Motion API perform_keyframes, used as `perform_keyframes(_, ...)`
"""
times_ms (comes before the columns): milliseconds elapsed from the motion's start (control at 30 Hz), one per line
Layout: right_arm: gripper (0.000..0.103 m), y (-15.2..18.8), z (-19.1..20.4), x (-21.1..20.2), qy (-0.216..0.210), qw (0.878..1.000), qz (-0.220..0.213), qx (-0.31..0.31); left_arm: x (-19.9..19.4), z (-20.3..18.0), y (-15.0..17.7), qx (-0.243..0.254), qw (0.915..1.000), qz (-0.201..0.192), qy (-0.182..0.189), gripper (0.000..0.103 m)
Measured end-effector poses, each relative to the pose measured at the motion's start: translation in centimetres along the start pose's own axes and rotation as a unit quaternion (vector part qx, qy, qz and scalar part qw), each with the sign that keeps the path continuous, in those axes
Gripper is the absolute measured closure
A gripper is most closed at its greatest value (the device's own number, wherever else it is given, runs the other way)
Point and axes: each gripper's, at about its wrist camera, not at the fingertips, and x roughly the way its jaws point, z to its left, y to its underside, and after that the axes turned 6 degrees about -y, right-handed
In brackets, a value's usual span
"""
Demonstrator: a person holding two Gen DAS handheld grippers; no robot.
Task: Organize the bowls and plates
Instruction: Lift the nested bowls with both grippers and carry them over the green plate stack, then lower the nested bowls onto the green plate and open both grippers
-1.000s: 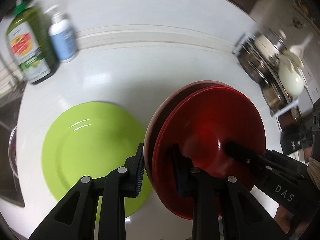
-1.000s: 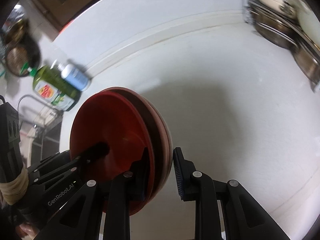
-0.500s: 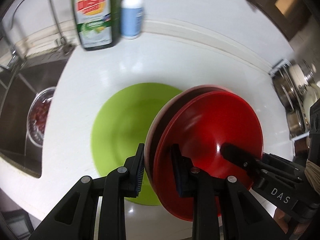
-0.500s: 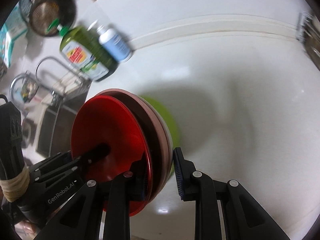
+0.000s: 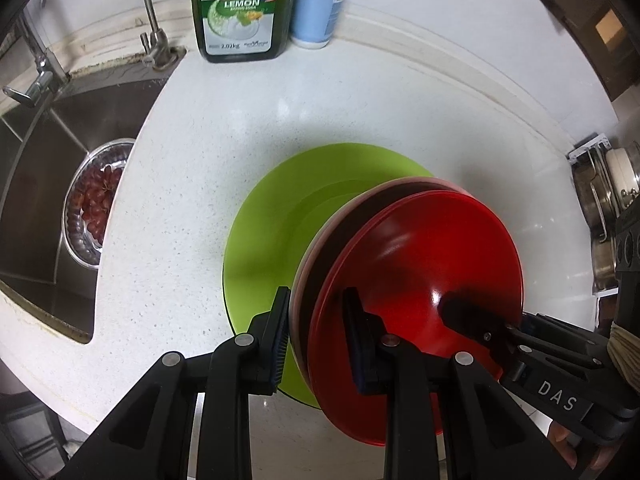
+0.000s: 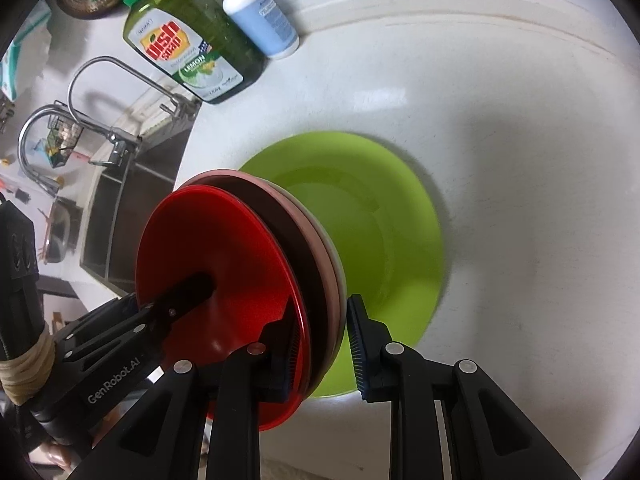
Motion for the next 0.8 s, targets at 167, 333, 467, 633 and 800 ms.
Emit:
perform_keyframes(167, 0.078, -0.6, 0.0, 1.2, 0.004, 1.0, 0.017, 0.006, 0.8, 0.0, -0.4, 0.002, 0.9999, 0.011, 0.002, 0.077)
perform_keyframes(333, 0.078, -1.1, -0.2, 1.8, 0.009, 0.999, 0.027, 0.015, 1.6, 0.3, -0.8, 0.0, 0.9997, 0.023, 0.009, 0.077)
perform_keyframes(467, 0.077, -1.3, -0.2, 2.4, 0.014, 0.999, 0.034, 0.015, 1.9, 0.3, -1.1, 0.001, 0.9996, 0.024, 0.014, 0.077)
perform_keyframes(633, 0.076, -1.8, -0.1, 2.6, 0.018, 0.999, 0.032, 0.012, 2.6, 0.3, -1.3, 0.002, 0.9994, 0.028, 0.022, 0.077)
perform_keyframes(800, 0.075, -2.0, 0.1, 2.5, 0.027, 0.999, 0.021, 0.002, 2.6, 0.6, -1.6, 0.011, 0.9994, 0.016, 0.029, 0.075)
